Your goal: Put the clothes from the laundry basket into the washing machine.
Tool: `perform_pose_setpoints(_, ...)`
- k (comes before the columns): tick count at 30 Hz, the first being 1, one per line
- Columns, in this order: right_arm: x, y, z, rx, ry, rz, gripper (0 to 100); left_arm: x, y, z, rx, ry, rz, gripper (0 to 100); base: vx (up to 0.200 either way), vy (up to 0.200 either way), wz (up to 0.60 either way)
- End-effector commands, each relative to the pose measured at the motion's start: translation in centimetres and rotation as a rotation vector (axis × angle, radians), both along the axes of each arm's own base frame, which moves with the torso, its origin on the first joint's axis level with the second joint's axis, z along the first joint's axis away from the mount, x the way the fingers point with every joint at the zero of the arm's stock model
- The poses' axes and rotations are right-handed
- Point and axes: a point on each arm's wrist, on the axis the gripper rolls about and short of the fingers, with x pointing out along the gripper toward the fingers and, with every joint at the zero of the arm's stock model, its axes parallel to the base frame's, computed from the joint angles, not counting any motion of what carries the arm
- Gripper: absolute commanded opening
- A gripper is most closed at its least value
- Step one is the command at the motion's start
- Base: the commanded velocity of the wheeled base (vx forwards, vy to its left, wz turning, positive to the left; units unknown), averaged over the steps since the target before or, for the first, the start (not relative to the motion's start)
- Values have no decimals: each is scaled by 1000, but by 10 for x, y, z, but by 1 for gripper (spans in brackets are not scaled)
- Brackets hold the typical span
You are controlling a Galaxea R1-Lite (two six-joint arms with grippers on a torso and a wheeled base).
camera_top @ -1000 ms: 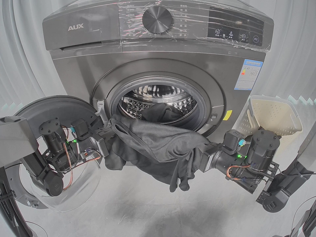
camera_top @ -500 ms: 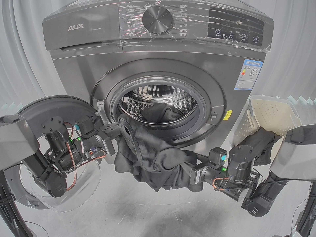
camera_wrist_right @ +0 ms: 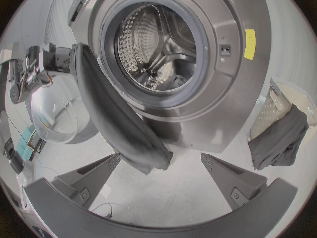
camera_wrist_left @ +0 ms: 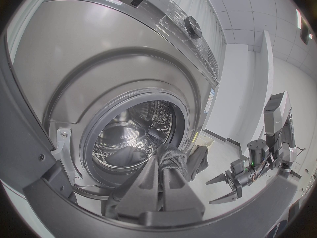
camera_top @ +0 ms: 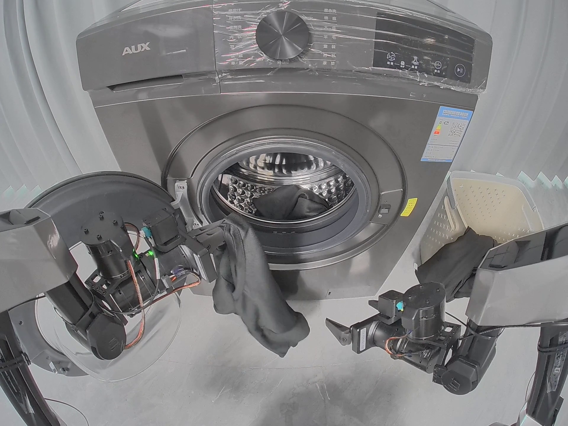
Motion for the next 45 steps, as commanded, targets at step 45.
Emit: perform_pose_setpoints(45,33,127,-12,141,-166,293,100,17,-12,1,-38,-21,107,0,0,0,0)
